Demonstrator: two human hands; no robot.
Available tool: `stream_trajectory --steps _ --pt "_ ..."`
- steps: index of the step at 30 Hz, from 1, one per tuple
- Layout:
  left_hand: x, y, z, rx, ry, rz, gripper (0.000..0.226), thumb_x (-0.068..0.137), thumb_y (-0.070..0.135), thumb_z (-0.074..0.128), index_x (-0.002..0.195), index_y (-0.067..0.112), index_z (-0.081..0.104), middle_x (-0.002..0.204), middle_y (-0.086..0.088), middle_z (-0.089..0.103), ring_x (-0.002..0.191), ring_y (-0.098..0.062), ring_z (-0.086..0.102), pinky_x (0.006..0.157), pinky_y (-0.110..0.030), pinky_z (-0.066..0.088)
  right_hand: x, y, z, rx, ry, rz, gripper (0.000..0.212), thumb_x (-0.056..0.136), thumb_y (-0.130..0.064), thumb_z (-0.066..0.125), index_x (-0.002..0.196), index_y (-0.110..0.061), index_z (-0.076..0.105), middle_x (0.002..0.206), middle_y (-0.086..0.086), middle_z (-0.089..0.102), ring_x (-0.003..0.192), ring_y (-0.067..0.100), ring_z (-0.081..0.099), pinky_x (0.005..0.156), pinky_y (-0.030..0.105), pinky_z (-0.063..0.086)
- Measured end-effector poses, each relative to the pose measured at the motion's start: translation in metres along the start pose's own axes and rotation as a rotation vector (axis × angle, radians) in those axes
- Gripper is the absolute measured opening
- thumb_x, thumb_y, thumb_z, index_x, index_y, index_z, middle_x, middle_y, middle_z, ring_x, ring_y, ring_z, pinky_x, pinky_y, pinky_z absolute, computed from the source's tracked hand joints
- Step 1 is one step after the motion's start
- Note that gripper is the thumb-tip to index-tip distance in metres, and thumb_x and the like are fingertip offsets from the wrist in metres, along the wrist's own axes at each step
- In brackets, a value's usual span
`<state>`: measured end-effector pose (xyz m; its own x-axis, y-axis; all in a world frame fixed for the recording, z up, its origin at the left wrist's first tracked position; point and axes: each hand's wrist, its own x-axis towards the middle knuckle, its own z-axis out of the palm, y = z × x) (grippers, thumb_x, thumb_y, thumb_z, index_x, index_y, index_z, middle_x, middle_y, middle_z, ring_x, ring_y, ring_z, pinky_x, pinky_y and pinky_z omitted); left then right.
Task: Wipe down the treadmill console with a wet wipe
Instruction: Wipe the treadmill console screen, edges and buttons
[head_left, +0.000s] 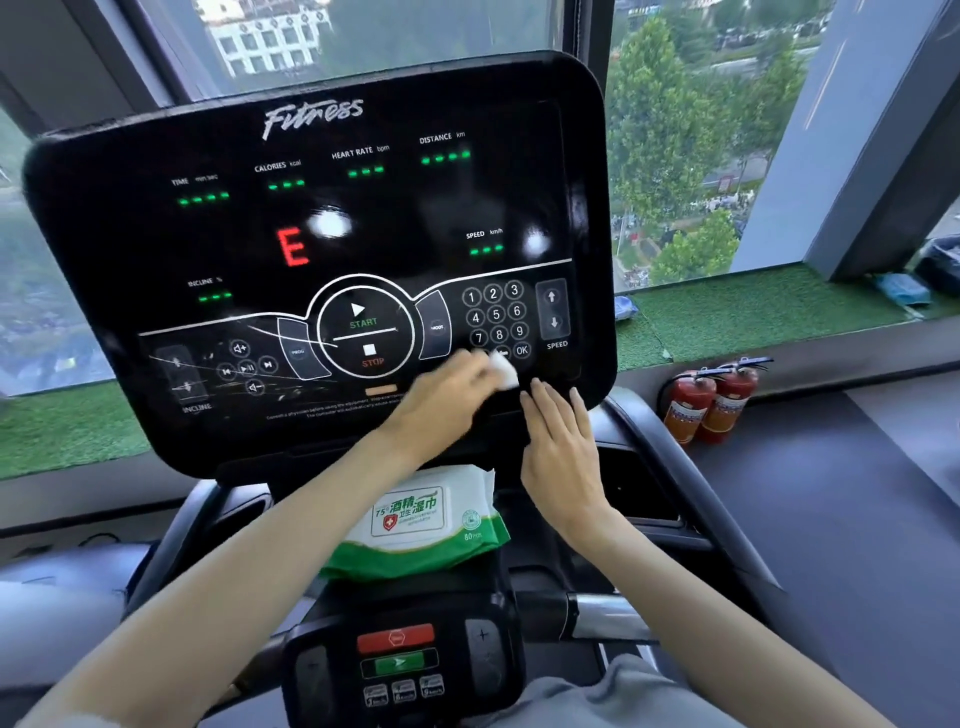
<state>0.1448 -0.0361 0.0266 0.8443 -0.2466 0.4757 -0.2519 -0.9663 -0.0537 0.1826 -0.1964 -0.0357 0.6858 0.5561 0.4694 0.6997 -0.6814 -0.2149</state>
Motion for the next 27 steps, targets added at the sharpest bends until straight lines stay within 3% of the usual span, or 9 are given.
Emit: stream_trajectory --steps 2,5,6,10,12,15,19,24,27 --pt "-0.004 -0.004 -0.003 0.063 -0.055 0.056 0.043 0.07 -0.016 0.059 0.105 0.01 0.06 0.087 -0.003 0.052 0.072 -0.015 0.048 0.048 -0.022 0.045 0.002 -0.001 -0.001 -0.006 -0.011 -0.009 0.056 0.073 -0.005 0.034 0.123 0.004 0.057 0.135 0.019 0.051 0.121 0.029 0.05 0.109 0.046 0.027" --pt "0.003 -0.021 -0.008 -0.079 0.225 -0.36 0.024 0.084 -0.009 0.056 0.103 0.004 0.065 0.086 -0.008 0.053 0.069 -0.017 0.052 0.055 -0.029 0.05 0.002 -0.003 -0.001 -0.024 -0.029 -0.042 0.058 0.071 -0.006 0.033 0.124 0.005 0.055 0.139 0.02 0.047 0.122 0.029 0.046 0.11 0.046 0.025" --pt "0.003 -0.02 -0.01 -0.088 0.262 -0.382 0.023 0.085 -0.009 0.056 0.103 0.002 0.065 0.086 -0.009 0.053 0.07 -0.019 0.052 0.057 -0.031 0.05 0.001 -0.004 0.0 -0.032 -0.036 -0.058 0.059 0.071 -0.006 0.033 0.125 0.005 0.054 0.139 0.02 0.046 0.123 0.03 0.046 0.109 0.046 0.025" --pt "-0.012 -0.01 -0.01 0.08 -0.079 0.092 0.044 0.072 -0.015 0.053 0.109 0.008 0.056 0.091 -0.004 0.047 0.077 -0.018 0.047 0.045 -0.027 0.045 0.004 -0.006 0.003 -0.013 -0.022 -0.089 0.057 0.072 -0.005 0.034 0.123 0.005 0.056 0.133 0.022 0.051 0.117 0.032 0.049 0.106 0.046 0.03" --pt "-0.012 -0.021 -0.014 0.046 0.003 -0.093 0.037 0.077 -0.013 0.056 0.109 0.007 0.059 0.089 -0.007 0.051 0.073 -0.02 0.052 0.047 -0.028 0.043 0.006 -0.008 0.004 0.009 -0.002 -0.104 0.054 0.072 -0.004 0.035 0.121 0.005 0.057 0.126 0.022 0.055 0.111 0.033 0.049 0.105 0.046 0.034" --pt "-0.008 -0.024 -0.017 -0.059 0.314 -0.437 0.021 0.087 -0.005 0.055 0.103 0.003 0.065 0.086 -0.009 0.056 0.072 -0.019 0.053 0.055 -0.028 0.048 0.006 -0.011 0.005 0.012 0.003 -0.148 0.05 0.073 -0.002 0.039 0.119 0.006 0.058 0.117 0.021 0.058 0.103 0.034 0.055 0.102 0.044 0.038" --pt "-0.031 -0.01 -0.009 0.155 0.028 -0.044 0.035 0.071 -0.015 0.059 0.1 0.003 0.065 0.086 -0.009 0.06 0.075 -0.023 0.054 0.054 -0.031 0.05 0.01 -0.015 0.004 0.006 -0.01 -0.176 0.052 0.074 -0.005 0.038 0.121 0.006 0.058 0.122 0.02 0.058 0.105 0.032 0.052 0.099 0.041 0.039" --pt "-0.057 -0.03 -0.015 0.087 0.23 -0.375 0.039 0.07 -0.023 0.061 0.102 -0.001 0.068 0.088 -0.01 0.062 0.076 -0.022 0.057 0.056 -0.033 0.053 0.012 -0.018 0.004 -0.009 -0.075 -0.17 0.058 0.073 -0.007 0.034 0.127 0.005 0.053 0.136 0.019 0.05 0.12 0.029 0.046 0.1 0.042 0.042" --pt "-0.034 -0.002 -0.004 0.038 0.121 -0.302 0.043 0.072 -0.019 0.052 0.106 0.004 0.067 0.092 -0.008 0.062 0.082 -0.023 0.058 0.053 -0.035 0.054 0.011 -0.021 0.007 -0.014 -0.086 -0.159 0.059 0.072 -0.008 0.035 0.127 0.005 0.052 0.138 0.02 0.048 0.12 0.029 0.041 0.101 0.042 0.038"
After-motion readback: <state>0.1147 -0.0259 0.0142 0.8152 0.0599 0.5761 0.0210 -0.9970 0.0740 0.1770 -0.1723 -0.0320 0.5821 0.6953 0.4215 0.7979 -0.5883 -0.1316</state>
